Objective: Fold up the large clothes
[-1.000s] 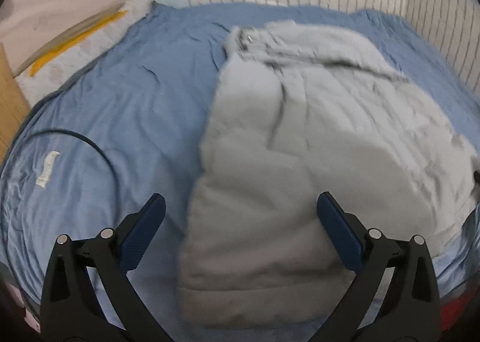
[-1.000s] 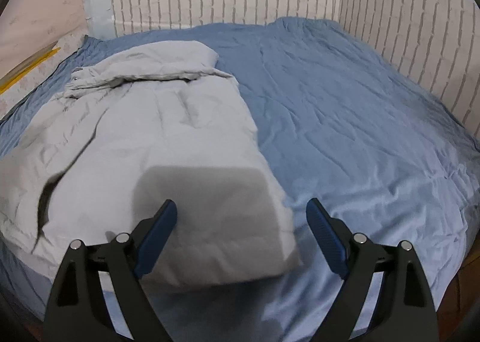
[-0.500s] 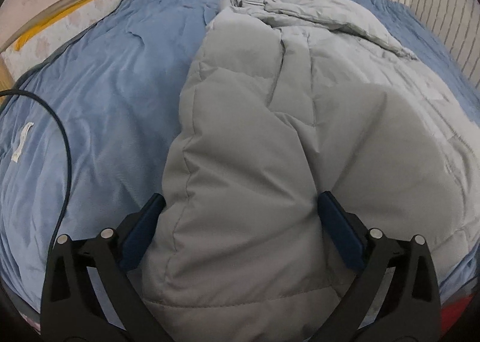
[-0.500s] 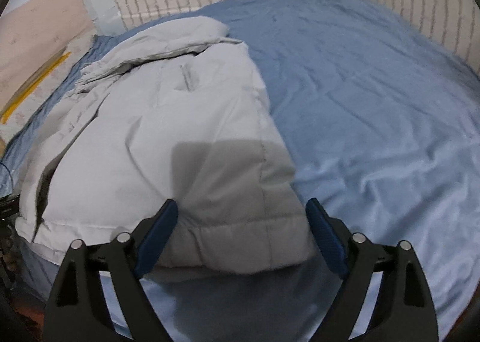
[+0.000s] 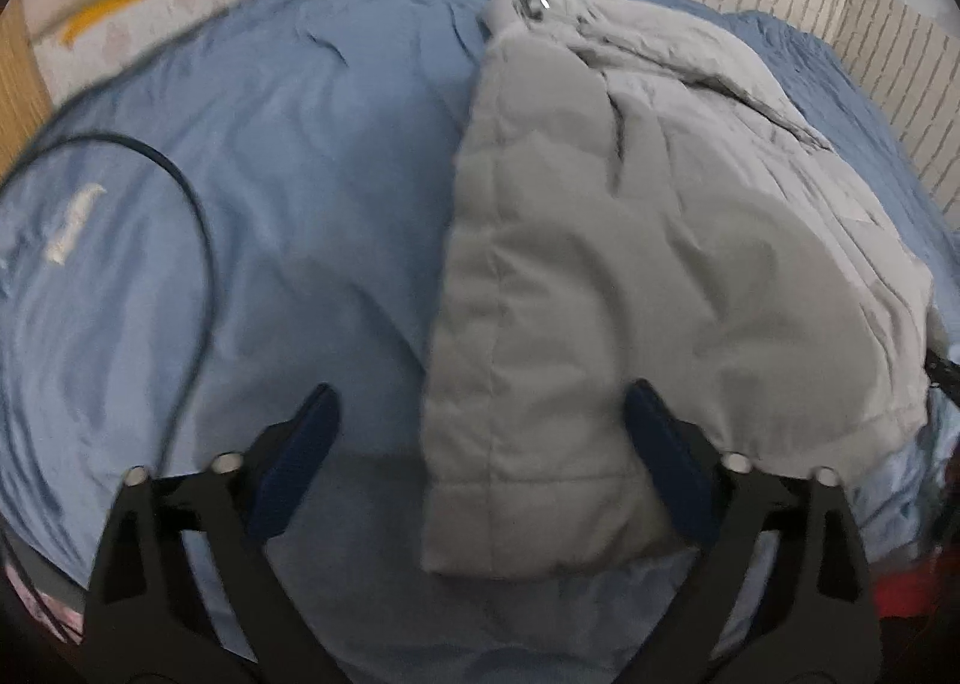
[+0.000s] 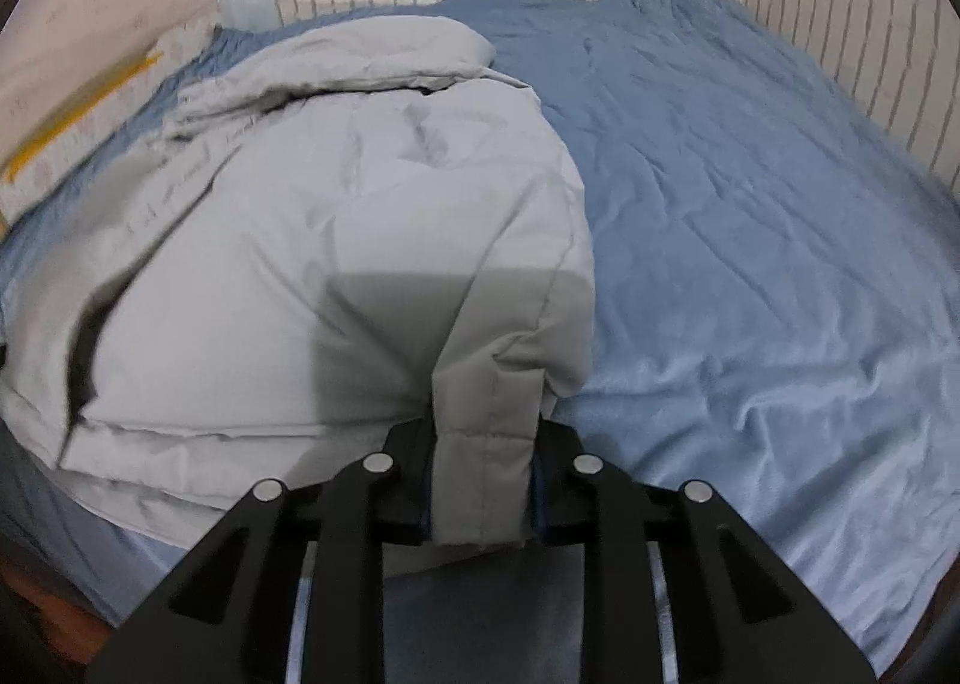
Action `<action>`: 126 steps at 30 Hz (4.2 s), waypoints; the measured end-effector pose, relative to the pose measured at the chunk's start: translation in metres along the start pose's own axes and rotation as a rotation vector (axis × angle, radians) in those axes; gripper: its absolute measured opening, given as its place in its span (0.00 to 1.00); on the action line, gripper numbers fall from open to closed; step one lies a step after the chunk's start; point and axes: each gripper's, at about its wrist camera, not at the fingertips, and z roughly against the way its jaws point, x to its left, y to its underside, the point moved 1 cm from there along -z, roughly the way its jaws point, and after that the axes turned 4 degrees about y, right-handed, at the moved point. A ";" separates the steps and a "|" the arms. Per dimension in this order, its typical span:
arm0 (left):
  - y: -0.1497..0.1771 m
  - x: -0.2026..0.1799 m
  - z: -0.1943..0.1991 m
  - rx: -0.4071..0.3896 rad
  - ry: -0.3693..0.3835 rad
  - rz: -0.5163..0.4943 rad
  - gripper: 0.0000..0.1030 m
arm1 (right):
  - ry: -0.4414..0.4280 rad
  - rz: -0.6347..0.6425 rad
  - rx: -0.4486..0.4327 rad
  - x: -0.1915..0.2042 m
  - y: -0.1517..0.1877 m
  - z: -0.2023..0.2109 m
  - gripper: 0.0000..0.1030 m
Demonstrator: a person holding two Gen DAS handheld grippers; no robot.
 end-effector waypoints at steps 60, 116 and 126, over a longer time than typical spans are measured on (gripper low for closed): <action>-0.259 -0.065 0.041 -0.377 0.019 -0.047 0.19 | -0.131 -0.130 -0.384 0.032 -0.260 0.040 0.16; -0.410 -0.027 -0.165 -0.100 -0.066 -0.131 0.97 | -0.066 0.083 0.052 0.047 -0.418 -0.191 0.87; -0.417 -0.023 -0.219 -0.004 0.036 -0.098 0.19 | -0.194 0.022 0.087 0.053 -0.414 -0.222 0.08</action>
